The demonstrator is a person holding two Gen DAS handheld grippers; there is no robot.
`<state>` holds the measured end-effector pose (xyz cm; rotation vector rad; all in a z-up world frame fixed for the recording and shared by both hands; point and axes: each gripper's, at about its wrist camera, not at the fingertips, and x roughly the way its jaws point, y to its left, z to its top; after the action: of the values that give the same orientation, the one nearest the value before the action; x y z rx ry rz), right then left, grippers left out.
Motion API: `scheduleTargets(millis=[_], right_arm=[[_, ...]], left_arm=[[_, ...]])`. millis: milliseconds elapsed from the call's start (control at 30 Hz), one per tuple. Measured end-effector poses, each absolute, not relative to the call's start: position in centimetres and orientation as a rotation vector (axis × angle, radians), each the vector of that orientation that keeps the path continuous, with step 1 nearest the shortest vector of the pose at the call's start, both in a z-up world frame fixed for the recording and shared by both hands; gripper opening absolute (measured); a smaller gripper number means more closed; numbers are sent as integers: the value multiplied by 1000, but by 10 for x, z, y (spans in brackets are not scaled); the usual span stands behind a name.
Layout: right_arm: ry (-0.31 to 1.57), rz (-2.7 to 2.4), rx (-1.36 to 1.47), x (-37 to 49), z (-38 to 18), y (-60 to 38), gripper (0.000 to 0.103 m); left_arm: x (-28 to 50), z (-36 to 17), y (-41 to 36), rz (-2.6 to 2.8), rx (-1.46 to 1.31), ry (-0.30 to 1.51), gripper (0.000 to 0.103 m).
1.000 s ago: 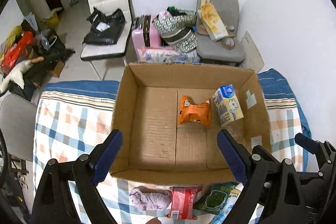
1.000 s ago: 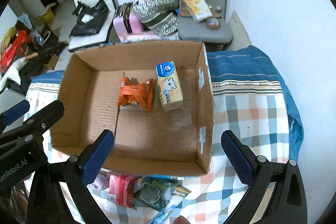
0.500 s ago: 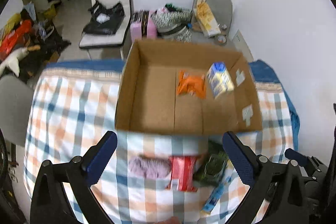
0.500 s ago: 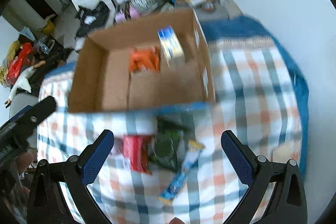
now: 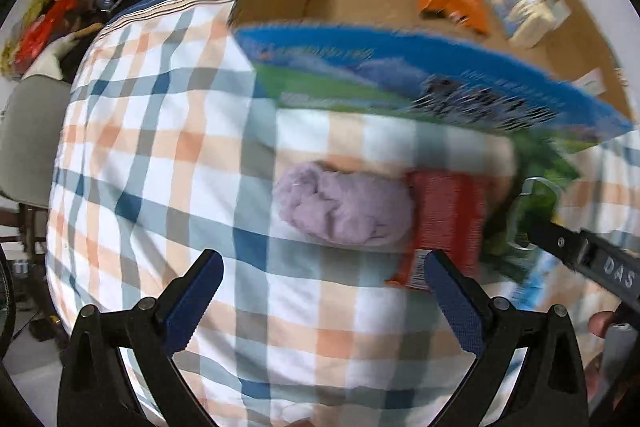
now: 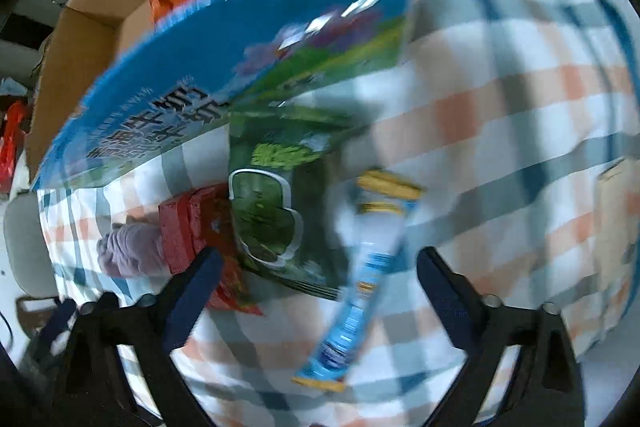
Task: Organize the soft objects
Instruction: 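Withdraw both tools from the box and lower them to the remaining items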
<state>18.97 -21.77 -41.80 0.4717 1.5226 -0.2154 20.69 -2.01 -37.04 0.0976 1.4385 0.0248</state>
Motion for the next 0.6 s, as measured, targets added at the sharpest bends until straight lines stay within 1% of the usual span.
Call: scheduleTargets(millis=[33, 100, 133, 167, 200, 267, 333, 500, 600], right_arm=[[1540, -211, 474, 194, -424, -212, 84], [1568, -207, 460, 203, -439, -202, 80], [1568, -208, 450, 207, -442, -199, 74], [1568, -207, 437, 210, -446, -197, 66], [1585, -208, 425, 212, -451, -195, 48], [1592, -211, 446, 212, -456, -198, 47], [1605, -198, 445, 209, -454, -204, 45], [1725, -130, 406, 188, -458, -225, 44], [1764, -89, 378, 179, -461, -231, 44]], left_arm=[[207, -376, -20, 43, 123, 1439, 103], [207, -386, -21, 56, 151, 1449, 103], [206, -389, -21, 61, 161, 1454, 103], [206, -393, -22, 61, 168, 1462, 103], [207, -396, -23, 59, 172, 1468, 103], [208, -401, -25, 46, 171, 1485, 103], [210, -404, -30, 22, 157, 1509, 103], [217, -412, -55, -113, 49, 1576, 103], [224, -426, -77, -180, 36, 1633, 103]])
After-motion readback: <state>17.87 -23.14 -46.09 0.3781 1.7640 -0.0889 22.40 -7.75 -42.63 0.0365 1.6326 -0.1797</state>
